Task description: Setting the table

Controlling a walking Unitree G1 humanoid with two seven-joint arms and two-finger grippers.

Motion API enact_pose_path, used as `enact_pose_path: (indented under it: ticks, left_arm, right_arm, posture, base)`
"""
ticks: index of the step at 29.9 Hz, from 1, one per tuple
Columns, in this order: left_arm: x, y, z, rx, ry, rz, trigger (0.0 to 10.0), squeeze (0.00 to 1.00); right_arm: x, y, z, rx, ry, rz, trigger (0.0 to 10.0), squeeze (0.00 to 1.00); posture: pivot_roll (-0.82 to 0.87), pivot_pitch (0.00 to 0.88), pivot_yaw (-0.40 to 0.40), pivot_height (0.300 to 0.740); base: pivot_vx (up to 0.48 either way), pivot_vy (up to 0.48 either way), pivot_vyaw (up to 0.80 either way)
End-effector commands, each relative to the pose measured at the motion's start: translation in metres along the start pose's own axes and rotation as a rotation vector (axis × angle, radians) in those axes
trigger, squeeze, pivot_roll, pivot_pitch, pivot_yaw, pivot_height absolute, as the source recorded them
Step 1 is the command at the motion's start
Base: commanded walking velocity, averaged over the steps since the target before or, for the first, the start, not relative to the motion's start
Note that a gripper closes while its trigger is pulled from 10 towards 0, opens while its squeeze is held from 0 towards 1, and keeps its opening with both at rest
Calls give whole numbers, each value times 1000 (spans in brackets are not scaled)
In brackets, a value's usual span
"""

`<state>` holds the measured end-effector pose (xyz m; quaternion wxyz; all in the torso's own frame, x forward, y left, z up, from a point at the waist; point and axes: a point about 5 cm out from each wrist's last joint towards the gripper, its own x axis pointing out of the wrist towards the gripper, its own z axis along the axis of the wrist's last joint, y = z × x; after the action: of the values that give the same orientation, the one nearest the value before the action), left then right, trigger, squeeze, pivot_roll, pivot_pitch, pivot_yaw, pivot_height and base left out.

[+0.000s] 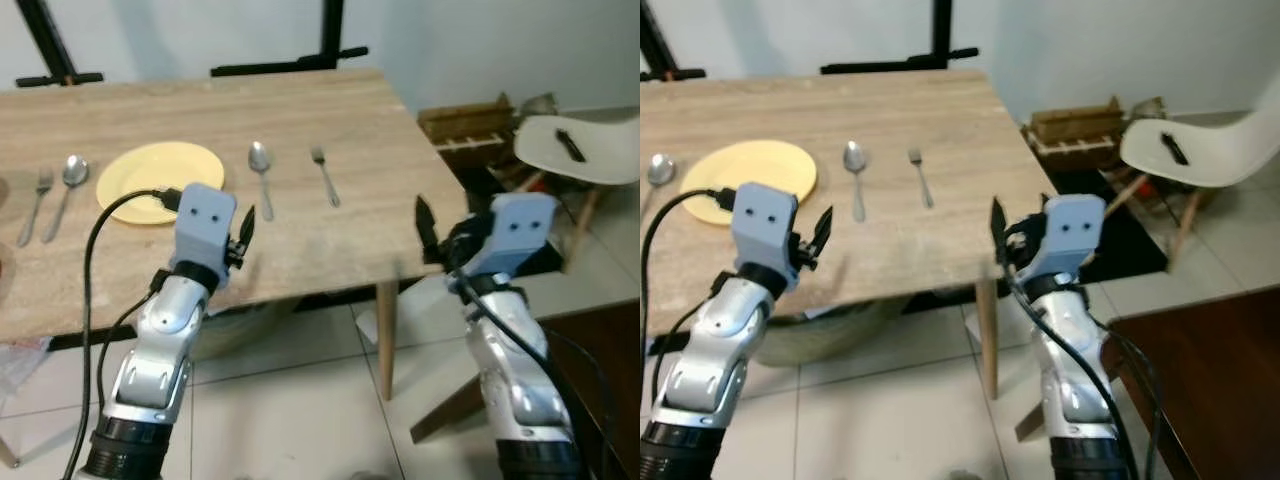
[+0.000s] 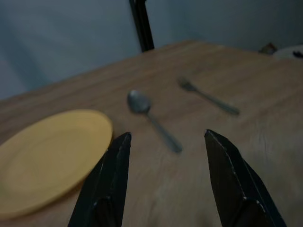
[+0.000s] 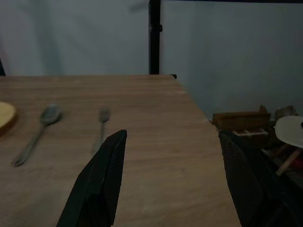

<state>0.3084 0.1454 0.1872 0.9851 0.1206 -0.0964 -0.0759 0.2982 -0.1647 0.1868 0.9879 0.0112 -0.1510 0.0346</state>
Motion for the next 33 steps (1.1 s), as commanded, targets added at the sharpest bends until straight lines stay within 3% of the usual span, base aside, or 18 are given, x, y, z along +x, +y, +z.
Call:
enact_pose_path:
  ticks: [1, 33]
  left_arm:
    - [-2, 2, -5, 8, 22, 4, 10000, 0]
    - [-1, -1, -5, 0, 20, 2, 10000, 0]
  right_arm:
    - [-1, 4, -2, 2, 11, 9, 10000, 0]
    - [-2, 3, -3, -5, 17, 5, 10000, 0]
  posture:
    - [-121, 0, 29, 740]
    - [-128, 0, 27, 740]
  base:
    - [-322, 0, 0]
    - [-322, 0, 0]
